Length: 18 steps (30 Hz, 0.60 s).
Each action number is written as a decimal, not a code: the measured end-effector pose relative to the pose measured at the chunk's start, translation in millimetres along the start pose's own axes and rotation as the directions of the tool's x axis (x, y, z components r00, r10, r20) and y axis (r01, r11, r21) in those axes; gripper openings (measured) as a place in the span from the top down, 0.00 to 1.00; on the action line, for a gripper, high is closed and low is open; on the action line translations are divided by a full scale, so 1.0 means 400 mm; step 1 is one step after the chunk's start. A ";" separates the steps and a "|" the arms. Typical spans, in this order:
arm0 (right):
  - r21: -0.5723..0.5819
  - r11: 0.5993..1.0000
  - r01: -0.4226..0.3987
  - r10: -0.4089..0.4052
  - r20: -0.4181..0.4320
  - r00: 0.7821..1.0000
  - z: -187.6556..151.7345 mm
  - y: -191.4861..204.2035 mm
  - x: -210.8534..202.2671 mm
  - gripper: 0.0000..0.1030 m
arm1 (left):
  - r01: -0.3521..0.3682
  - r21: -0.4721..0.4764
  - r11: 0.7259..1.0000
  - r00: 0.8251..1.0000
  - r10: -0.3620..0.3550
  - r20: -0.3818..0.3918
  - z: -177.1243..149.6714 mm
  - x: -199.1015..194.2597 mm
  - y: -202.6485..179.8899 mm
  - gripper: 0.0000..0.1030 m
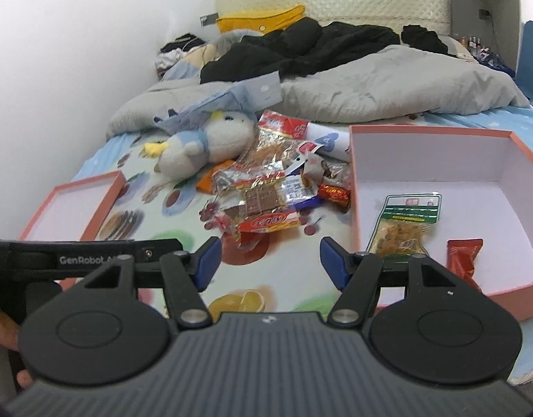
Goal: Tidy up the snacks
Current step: 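Withdraw both tools from the box back toward the snack pile, then grasp spicy strip pack with left tool while right tool grasps brown strip pack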
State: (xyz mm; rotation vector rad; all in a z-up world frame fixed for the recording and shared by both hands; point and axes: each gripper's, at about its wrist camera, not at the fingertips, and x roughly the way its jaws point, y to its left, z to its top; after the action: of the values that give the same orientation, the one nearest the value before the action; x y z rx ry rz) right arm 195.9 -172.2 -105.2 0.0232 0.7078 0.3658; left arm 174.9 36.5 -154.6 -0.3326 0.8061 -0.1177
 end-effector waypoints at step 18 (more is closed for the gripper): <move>-0.132 0.991 -0.013 -0.003 -0.116 0.993 0.051 0.043 0.247 0.37 | 0.080 -0.355 0.931 0.992 -0.108 -0.059 0.038 0.254 0.243 0.46</move>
State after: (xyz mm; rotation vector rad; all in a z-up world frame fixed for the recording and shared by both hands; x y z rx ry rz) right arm 272.4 -120.9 -149.6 -0.1233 0.7969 0.4209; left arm 253.7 108.6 -247.1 -0.7105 0.8892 -0.0753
